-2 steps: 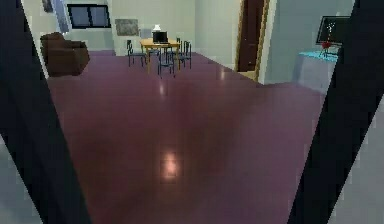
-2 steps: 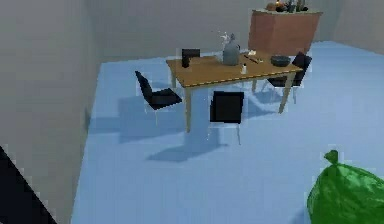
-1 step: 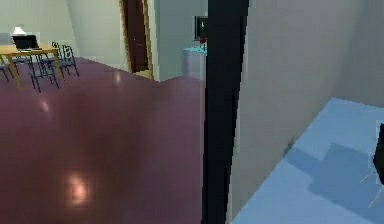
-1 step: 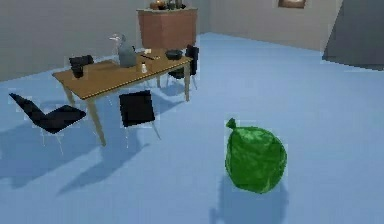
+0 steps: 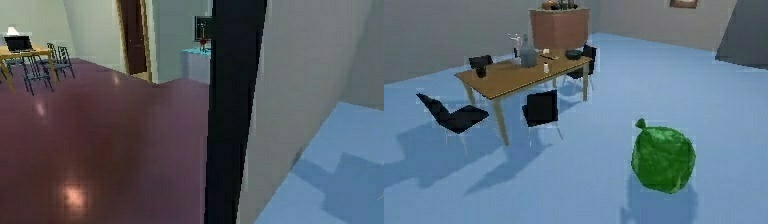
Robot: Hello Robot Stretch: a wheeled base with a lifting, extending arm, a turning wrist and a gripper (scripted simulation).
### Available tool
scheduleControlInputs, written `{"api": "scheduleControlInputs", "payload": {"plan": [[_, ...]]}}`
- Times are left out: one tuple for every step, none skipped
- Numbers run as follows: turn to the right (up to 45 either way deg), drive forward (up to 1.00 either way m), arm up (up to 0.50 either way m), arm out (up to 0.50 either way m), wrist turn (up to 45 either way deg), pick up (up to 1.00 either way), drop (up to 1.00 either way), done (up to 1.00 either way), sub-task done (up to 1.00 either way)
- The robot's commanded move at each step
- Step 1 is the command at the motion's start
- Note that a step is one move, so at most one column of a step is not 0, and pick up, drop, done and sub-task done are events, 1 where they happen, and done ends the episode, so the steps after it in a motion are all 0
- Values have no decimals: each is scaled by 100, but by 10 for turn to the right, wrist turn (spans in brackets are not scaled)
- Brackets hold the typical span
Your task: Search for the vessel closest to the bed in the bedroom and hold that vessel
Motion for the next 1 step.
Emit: {"api": "scheduleControlInputs", "payload": {"plan": [[-180, 0, 0, 0, 0, 0, 0, 0, 0]]}}
